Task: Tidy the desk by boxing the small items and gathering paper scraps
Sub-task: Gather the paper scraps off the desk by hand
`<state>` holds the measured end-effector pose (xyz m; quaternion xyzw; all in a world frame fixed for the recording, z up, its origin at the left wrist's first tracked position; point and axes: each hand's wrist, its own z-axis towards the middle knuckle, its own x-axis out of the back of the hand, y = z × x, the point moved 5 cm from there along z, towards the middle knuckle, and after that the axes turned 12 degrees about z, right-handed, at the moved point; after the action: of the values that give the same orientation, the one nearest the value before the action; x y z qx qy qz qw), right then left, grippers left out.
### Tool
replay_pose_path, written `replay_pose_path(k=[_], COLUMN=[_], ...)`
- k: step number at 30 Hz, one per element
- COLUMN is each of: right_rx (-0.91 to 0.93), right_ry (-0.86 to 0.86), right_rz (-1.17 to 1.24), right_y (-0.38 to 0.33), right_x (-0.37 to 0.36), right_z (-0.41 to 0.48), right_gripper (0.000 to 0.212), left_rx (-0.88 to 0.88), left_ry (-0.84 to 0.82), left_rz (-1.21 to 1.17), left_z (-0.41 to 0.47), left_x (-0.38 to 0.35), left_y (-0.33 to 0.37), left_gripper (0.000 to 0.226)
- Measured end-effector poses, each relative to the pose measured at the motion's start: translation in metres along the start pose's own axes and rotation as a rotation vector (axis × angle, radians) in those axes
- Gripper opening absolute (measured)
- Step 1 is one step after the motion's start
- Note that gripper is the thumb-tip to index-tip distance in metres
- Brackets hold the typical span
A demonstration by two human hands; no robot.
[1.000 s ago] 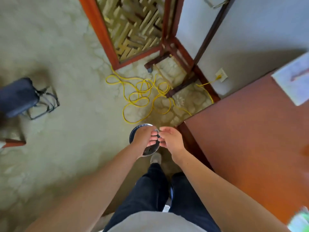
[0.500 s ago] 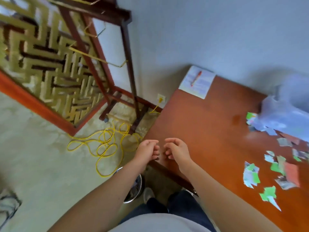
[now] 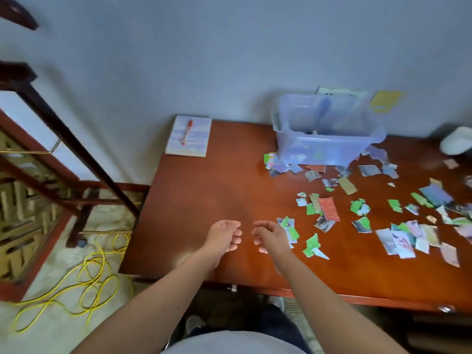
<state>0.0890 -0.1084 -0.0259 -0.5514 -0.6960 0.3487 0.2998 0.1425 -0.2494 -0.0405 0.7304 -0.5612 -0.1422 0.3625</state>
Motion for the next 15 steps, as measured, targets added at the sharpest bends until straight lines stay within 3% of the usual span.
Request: replay_pose_path(k=[7, 12, 15], right_rx=[0.032, 0.040, 0.082], right_ry=[0.077, 0.026, -0.038], right_rz=[-0.040, -0.163, -0.339], right_y=[-0.012, -0.015, -0.016], right_x=[0.080, 0.113, 0.121], right_z=[0.032, 0.062, 0.081], right_gripper=[0.013, 0.013, 0.026], left_rx=[-0.032, -0.062, -0.116], left_ry=[-0.073, -0.044, 0.015], left_rz=[0.095, 0.240, 0.339], left_z=[0.006, 0.013, 0.018], left_x=[-0.070, -0.108, -0.122], left_y=[0.024, 0.033, 0.029], left_gripper=[0.019, 0.014, 0.016])
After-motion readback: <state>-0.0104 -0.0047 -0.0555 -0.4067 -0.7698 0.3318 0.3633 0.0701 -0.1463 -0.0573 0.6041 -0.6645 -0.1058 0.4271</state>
